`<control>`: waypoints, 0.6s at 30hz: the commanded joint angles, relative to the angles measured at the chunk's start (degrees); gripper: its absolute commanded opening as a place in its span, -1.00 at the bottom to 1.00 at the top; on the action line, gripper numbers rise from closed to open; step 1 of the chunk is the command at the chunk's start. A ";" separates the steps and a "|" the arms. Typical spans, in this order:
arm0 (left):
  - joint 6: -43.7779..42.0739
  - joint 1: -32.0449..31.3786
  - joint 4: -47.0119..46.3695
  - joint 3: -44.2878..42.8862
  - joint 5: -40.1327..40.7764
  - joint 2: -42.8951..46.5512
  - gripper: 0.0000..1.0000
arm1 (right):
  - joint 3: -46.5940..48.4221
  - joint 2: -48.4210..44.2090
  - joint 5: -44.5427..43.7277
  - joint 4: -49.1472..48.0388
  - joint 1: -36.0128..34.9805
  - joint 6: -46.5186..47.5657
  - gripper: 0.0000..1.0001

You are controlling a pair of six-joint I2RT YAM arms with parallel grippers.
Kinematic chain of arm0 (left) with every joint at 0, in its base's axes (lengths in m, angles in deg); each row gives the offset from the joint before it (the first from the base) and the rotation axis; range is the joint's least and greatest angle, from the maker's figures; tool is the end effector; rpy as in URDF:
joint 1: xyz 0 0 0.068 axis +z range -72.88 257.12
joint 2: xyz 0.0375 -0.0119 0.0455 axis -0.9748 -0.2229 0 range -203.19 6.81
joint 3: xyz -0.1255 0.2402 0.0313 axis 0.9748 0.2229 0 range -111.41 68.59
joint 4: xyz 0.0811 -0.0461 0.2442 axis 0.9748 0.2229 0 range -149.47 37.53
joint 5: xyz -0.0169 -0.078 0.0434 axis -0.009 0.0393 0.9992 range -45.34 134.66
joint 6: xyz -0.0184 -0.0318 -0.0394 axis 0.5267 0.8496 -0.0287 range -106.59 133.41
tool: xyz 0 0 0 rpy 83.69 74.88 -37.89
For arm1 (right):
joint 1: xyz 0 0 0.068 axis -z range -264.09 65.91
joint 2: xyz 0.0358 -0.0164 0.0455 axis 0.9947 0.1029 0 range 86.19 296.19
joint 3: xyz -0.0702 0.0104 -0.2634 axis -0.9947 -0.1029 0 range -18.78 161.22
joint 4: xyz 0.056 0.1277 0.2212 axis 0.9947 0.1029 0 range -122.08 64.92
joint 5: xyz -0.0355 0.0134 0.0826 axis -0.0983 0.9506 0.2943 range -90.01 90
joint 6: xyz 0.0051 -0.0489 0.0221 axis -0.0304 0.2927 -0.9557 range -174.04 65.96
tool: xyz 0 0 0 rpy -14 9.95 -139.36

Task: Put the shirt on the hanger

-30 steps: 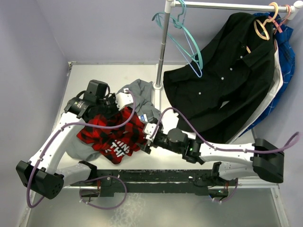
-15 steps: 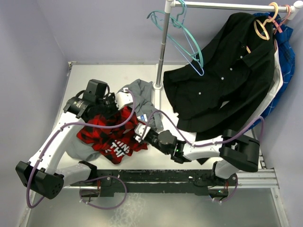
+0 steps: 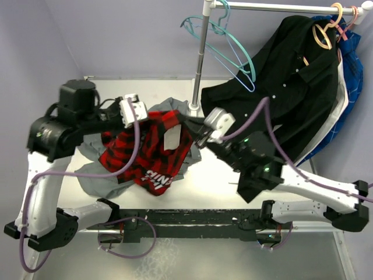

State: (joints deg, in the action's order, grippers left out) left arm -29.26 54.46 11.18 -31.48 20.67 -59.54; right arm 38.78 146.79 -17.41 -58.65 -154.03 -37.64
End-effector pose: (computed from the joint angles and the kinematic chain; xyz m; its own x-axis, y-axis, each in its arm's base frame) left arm 0.1510 -0.0787 0.4772 0.0341 0.6568 -0.7533 0.8551 0.3710 0.3622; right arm 0.0913 0.2192 0.4336 0.3579 0.1944 -0.9133 -0.7309 0.6670 -0.1444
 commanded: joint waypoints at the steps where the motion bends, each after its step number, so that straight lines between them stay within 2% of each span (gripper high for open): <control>1: -0.11 -0.29 6.44 -13.85 -11.82 -1.90 -0.87 | 20.31 -0.67 3.34 16.40 -0.38 -2.60 -1.00; 4: 1.13 -0.31 9.68 -22.55 -18.46 -6.52 -0.84 | 35.37 4.04 4.04 28.11 -0.53 -6.89 -1.00; 6: 1.48 -0.35 10.36 -26.06 -19.38 -9.10 -0.84 | 44.73 7.64 4.93 37.42 -0.54 -10.72 -1.00; 9: 0.84 -0.42 8.36 -23.77 -17.98 -10.32 -0.85 | 51.53 11.22 7.44 49.03 -0.49 -15.81 -1.00; 12: 0.42 -1.12 3.26 -13.19 -16.36 -9.36 -0.85 | 42.40 9.23 8.46 52.28 -0.47 -20.35 -1.00; 15: -0.19 -2.90 -2.25 0.73 -14.66 -8.92 -0.87 | 25.00 3.87 9.03 47.45 -0.41 -25.41 -1.00; 18: -1.51 -4.92 -5.48 9.96 -13.21 -10.74 -0.88 | 11.31 0.91 11.05 43.07 -0.35 -31.10 -1.00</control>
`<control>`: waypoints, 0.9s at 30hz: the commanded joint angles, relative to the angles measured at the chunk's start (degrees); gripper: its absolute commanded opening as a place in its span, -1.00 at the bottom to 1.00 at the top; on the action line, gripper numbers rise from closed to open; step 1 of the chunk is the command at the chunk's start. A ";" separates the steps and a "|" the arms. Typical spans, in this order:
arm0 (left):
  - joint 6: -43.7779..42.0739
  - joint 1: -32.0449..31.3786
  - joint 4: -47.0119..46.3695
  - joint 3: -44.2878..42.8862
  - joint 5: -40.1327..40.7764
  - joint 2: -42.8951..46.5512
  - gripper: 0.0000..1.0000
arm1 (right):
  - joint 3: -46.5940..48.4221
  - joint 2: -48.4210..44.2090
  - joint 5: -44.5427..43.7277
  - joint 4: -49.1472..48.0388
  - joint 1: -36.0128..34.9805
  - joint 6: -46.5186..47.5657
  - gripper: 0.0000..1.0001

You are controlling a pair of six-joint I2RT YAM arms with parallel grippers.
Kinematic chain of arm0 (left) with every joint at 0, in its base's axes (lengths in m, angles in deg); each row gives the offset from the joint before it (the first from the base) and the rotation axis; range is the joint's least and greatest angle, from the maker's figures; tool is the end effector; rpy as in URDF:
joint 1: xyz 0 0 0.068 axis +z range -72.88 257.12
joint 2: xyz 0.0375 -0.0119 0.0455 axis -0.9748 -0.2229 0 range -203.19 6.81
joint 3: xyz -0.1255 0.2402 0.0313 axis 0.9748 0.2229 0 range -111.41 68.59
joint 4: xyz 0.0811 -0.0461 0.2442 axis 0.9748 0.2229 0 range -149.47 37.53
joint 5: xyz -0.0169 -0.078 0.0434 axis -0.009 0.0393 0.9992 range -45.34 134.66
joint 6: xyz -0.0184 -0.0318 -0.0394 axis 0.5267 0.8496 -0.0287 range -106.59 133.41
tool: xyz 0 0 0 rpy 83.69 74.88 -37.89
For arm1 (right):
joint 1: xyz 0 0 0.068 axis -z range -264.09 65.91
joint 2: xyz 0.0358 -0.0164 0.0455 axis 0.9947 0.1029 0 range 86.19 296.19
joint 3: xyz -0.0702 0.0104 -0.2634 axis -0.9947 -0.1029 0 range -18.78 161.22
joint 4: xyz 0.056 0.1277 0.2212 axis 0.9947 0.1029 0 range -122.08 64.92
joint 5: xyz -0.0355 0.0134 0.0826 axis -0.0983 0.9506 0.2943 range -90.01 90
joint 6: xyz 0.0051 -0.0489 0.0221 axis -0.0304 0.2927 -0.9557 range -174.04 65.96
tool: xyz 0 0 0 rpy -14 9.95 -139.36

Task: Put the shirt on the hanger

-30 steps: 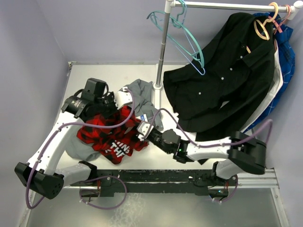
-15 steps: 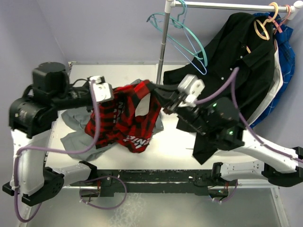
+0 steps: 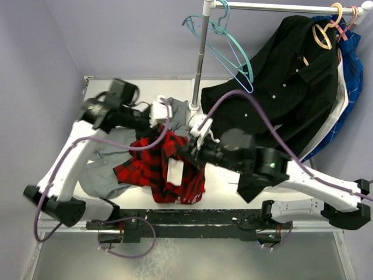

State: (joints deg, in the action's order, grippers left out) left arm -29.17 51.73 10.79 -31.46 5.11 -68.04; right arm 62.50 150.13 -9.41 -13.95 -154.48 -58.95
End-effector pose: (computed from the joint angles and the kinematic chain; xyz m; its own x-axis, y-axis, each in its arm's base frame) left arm 0.1879 -0.1142 0.4551 0.0277 0.5644 -0.8250 0.9753 0.1656 0.1461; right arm 0.0823 0.2139 0.4795 -0.0795 0.0284 -0.9964 -0.8709 0.4844 0.0833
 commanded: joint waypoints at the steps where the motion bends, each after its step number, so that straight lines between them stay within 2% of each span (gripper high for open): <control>1: -2.08 -2.78 -6.14 12.26 3.47 -3.24 -0.90 | -15.67 -2.55 3.89 -2.30 0.13 -11.10 -1.00; 6: -4.35 -2.81 -11.35 18.92 10.22 -7.09 -1.00 | -29.12 -1.89 6.17 -6.32 2.09 -15.14 -1.00; 10: -5.84 -0.85 -13.90 19.82 12.13 -9.33 -1.00 | -37.22 -3.84 14.69 -12.96 13.25 -18.49 -1.00; 13: -6.45 0.34 -14.45 18.87 12.76 -11.57 -0.97 | -40.75 -4.04 17.79 -16.20 19.93 -19.56 -1.00; 16: -5.43 0.21 -16.07 17.69 11.75 -14.86 -0.85 | -42.40 -2.89 20.39 -20.70 21.97 -18.07 -1.00; 21: -0.65 -0.60 -17.01 10.86 9.87 -24.34 -0.75 | -45.06 -3.21 21.37 -29.07 23.17 -16.30 -1.00; 22: 0.90 -0.63 -18.12 9.74 10.45 -25.66 -0.68 | -45.55 -3.33 21.47 -29.79 23.83 -16.14 -1.00; 24: 3.81 -0.63 -21.05 8.08 13.59 -27.27 -0.51 | -46.06 -3.34 21.06 -29.82 25.88 -16.21 -1.00; 25: 5.94 -0.51 -23.26 7.62 16.66 -27.68 -0.37 | -46.07 -3.24 20.30 -29.29 27.08 -16.85 -1.00; 27: 11.09 0.32 -30.44 6.40 25.21 -28.59 -0.28 | -45.98 -3.10 18.94 -28.07 30.23 -18.55 -1.00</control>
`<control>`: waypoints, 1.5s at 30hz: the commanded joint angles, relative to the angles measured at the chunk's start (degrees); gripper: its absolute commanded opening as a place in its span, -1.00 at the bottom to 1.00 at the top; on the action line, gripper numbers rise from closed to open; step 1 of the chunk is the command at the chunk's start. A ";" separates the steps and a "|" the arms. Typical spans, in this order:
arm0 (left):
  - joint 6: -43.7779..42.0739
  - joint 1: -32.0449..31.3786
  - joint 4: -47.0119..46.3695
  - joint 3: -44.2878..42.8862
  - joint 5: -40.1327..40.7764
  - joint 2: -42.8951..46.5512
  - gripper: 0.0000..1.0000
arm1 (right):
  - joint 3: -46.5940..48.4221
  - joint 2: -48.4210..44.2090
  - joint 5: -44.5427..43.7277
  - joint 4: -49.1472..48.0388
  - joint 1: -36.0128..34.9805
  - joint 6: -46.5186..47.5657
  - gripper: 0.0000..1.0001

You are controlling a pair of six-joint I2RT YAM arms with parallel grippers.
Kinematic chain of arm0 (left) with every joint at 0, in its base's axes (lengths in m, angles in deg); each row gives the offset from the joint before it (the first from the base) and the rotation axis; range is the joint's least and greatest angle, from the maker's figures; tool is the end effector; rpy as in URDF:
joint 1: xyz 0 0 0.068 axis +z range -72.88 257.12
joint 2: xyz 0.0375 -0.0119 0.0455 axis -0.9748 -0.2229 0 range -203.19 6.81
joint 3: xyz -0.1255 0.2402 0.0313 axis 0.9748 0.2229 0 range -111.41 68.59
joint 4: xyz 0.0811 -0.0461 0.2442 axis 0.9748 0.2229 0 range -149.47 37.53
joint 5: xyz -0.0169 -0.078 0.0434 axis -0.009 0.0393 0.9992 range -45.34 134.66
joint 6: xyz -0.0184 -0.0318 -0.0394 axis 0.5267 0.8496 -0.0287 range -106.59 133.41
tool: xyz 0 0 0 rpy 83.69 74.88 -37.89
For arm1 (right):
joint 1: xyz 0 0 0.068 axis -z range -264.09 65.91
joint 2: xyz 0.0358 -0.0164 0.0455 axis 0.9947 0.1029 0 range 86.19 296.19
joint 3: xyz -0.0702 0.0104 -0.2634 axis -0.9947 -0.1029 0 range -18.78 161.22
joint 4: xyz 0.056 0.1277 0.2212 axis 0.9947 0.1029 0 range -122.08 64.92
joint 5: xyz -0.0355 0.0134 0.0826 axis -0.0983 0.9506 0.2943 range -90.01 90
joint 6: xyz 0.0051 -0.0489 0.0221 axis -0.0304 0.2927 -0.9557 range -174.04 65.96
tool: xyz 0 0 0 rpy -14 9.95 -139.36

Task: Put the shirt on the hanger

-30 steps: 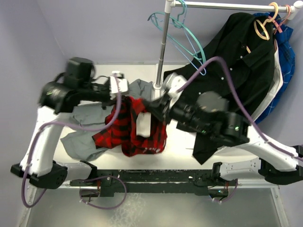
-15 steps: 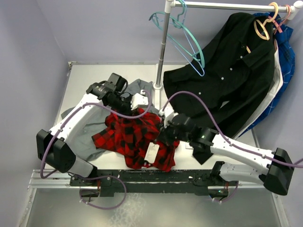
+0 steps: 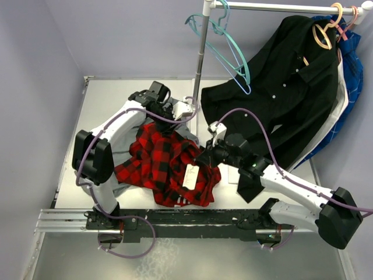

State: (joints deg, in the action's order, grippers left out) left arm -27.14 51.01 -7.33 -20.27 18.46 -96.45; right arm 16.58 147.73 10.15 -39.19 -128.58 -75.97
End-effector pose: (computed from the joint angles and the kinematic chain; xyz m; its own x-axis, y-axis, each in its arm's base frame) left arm 0.3297 -0.1791 0.2705 -0.2666 0.7803 -0.5657 0.9555 0.2910 -0.0489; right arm 0.1693 0.1752 0.2558 -0.5183 0.0061 -0.8552 -0.6631 0.6286 0.4064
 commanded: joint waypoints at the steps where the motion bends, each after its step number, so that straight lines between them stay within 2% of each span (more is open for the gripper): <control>1: 10.10 1.96 -12.61 -6.35 14.03 -0.88 -0.24 | -0.40 -0.70 -0.78 -2.74 5.95 -2.39 -1.00; 2: 10.67 3.49 -11.95 -7.96 14.74 -1.51 -0.09 | -0.76 -0.78 -0.94 -2.84 7.36 -3.22 -1.00; 4: 10.61 5.24 -8.86 -10.95 13.99 -2.44 0.69 | -1.57 -0.68 -0.78 -3.53 9.70 -4.63 -1.00; 5: 10.37 5.59 -7.22 -11.68 13.71 -2.39 0.97 | -1.90 -0.34 -0.26 -3.92 10.46 -5.02 -1.00; 9: 10.05 5.55 -3.98 -8.06 10.97 3.83 0.98 | -2.79 1.35 1.27 -5.96 11.61 -5.53 -1.00; 14: 7.75 4.49 3.84 -1.13 3.33 18.19 0.98 | -3.35 2.56 1.54 -7.37 12.13 -5.62 -1.00; 17: 8.30 -2.84 9.44 6.21 7.00 25.30 0.98 | -3.15 3.54 1.99 -7.84 12.58 -5.45 -1.00; 21: 11.16 -12.75 10.74 18.67 11.24 30.60 0.98 | -2.84 4.52 2.13 -8.08 13.25 -5.01 -1.00; 26: 15.33 -22.30 4.21 28.50 24.00 31.77 0.98 | -2.83 4.29 2.72 -8.11 14.19 -5.00 -1.00; 30: 16.59 -24.75 -3.21 32.21 33.68 28.92 0.98 | -3.03 3.34 3.16 -7.86 14.51 -5.30 -1.00; 38: 17.63 -26.19 -8.02 34.12 32.98 25.34 1.00 | -3.18 1.75 2.82 -6.19 14.84 -5.10 -1.00; 42: 17.04 -26.24 -10.00 37.78 34.85 24.14 0.63 | -3.18 1.48 2.59 -5.82 15.05 -4.81 -1.00; 45: 16.47 -26.21 -11.15 40.74 35.59 23.55 0.46 | -3.03 1.57 2.54 -5.64 15.23 -4.70 -1.00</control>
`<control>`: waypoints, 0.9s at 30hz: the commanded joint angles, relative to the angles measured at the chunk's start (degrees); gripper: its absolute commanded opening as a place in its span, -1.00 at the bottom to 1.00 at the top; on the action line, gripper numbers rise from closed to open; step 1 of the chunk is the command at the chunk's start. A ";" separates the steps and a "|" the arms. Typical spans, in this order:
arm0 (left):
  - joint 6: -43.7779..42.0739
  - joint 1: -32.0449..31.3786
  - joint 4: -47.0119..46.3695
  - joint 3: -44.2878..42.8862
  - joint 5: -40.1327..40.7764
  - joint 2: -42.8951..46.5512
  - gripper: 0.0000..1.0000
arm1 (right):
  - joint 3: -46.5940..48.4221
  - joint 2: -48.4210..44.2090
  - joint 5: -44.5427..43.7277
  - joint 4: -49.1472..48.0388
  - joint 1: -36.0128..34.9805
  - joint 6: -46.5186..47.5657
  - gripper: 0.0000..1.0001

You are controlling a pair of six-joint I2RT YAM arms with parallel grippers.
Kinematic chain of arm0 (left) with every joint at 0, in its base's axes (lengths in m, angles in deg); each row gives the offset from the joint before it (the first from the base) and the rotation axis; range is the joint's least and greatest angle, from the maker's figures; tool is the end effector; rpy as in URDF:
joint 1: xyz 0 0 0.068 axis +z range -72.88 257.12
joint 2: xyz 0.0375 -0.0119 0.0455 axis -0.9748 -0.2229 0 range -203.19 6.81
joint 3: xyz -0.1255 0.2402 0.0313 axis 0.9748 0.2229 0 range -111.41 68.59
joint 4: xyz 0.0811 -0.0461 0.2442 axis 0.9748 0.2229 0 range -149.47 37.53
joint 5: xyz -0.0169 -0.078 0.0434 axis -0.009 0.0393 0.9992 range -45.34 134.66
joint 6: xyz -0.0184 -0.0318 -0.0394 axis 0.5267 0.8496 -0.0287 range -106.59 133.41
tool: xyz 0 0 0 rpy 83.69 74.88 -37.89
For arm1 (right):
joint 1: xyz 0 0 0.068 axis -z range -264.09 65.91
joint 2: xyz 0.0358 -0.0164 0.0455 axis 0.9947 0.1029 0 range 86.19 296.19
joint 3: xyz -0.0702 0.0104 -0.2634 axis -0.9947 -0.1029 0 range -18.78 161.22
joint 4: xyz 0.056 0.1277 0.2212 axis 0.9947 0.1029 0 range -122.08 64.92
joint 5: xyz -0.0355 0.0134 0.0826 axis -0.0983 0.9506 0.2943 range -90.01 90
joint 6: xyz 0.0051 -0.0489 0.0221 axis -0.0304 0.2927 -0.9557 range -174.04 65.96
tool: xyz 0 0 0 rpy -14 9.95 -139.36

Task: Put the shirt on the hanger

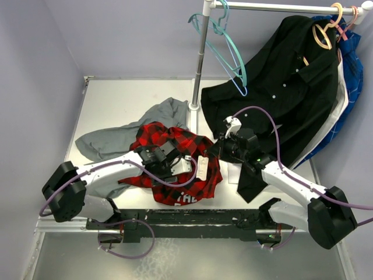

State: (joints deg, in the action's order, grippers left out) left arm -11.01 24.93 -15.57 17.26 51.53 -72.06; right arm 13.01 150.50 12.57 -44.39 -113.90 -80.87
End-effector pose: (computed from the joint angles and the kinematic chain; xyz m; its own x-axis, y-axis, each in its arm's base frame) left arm 0.1558 -0.1939 0.2088 -0.2146 0.9460 -0.2429 0.9332 0.2720 0.2349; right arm 0.2099 0.1293 0.2328 -0.5666 0.1831 -0.8034 -0.4558 0.7426 0.4907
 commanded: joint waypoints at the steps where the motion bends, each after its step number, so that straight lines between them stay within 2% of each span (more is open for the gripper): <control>1: 0.27 -0.12 -3.25 3.99 2.64 -0.80 0.35 | 0.55 -1.21 0.12 -0.43 0.55 0.20 -1.00; 3: 0.26 -0.11 -3.54 4.69 3.55 -0.41 -0.12 | 0.73 -1.13 0.16 -0.35 0.62 0.41 -1.00; 5: 0.02 -0.10 -3.23 4.39 5.29 0.66 -0.72 | 0.78 -0.99 0.16 -0.34 0.70 0.40 -1.00; 6: -0.19 -0.07 -2.55 3.88 5.83 1.40 -0.92 | 0.88 -0.87 0.04 -0.22 0.71 0.45 -1.00; 7: -0.64 -0.11 -1.56 3.23 5.90 2.35 -1.00 | 0.90 -0.78 0.00 -0.17 0.71 0.46 -1.00; 13: -7.81 0.66 7.33 -0.78 3.97 11.81 -1.00 | 0.90 -0.77 0.21 -0.13 0.74 0.42 -1.00; 15: -11.73 3.40 10.42 -2.96 1.59 15.61 -1.00 | 0.98 -0.69 0.02 0.15 0.71 0.72 -1.00; 18: -19.74 11.19 15.38 -7.34 -5.30 18.44 -0.95 | 0.87 -0.59 -0.33 0.20 0.76 1.46 -1.00; 21: -23.90 12.89 17.71 -10.79 -6.87 17.67 -0.86 | 0.49 -0.39 -0.19 -0.77 0.80 1.44 -1.00; 24: -26.47 13.66 15.90 -13.63 -7.36 14.19 -0.76 | 0.34 0.26 0.81 -2.29 0.80 1.35 -1.00; 27: -30.14 18.90 12.70 -16.95 -9.72 8.39 -0.64 | 0.48 0.88 1.88 -3.17 0.80 1.58 -1.00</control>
State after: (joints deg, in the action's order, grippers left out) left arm -33.68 38.62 -0.55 4.95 46.18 -57.59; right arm 13.01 150.79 12.95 -44.55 -113.37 -80.39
